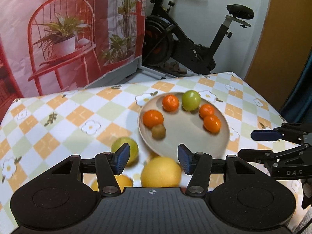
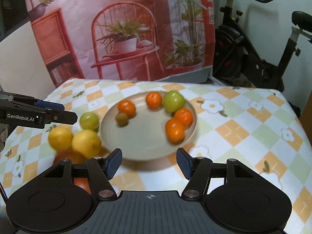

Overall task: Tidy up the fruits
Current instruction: 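Move both tools back toward the red apples beside the plate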

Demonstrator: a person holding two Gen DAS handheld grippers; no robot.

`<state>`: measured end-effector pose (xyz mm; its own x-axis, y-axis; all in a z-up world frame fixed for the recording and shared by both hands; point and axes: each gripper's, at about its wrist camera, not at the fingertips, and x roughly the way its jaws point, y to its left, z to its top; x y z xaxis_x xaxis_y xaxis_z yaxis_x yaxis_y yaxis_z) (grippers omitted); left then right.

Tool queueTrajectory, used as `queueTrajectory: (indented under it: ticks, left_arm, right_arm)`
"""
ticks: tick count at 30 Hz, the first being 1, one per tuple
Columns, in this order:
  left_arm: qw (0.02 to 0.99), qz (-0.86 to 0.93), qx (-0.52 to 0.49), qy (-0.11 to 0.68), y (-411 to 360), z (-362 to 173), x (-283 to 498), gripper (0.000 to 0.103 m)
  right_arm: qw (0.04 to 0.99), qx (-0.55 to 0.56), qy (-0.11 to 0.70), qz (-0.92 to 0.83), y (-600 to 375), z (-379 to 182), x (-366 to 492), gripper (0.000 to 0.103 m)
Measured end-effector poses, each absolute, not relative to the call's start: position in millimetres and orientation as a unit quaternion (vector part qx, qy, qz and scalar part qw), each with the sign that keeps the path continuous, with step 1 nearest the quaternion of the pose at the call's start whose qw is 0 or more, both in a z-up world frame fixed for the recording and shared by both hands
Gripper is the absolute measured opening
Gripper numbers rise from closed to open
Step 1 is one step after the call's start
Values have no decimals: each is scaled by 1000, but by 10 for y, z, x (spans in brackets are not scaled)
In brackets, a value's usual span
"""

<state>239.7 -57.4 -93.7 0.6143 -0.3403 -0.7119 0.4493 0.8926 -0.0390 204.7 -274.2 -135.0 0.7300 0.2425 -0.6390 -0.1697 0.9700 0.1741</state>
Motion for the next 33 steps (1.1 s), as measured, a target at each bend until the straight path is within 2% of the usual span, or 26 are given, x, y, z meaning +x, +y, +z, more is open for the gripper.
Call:
queueTrajectory:
  ticks: [17,27,33]
  left_arm:
    - [904,-200,60,373,-407,-982,2061,57]
    - [902,-209,49,375,-399,-1015,1968,57]
    - [897,-225,40,378,-429,-1040,1891,57]
  right_arm:
    - [911,-2,381,155,-2103,-1446,2024,66]
    - [910,-2,378,170,-2143,-1437,1825,75]
    - [912,1,372,175,-2180,-1434,1624,77]
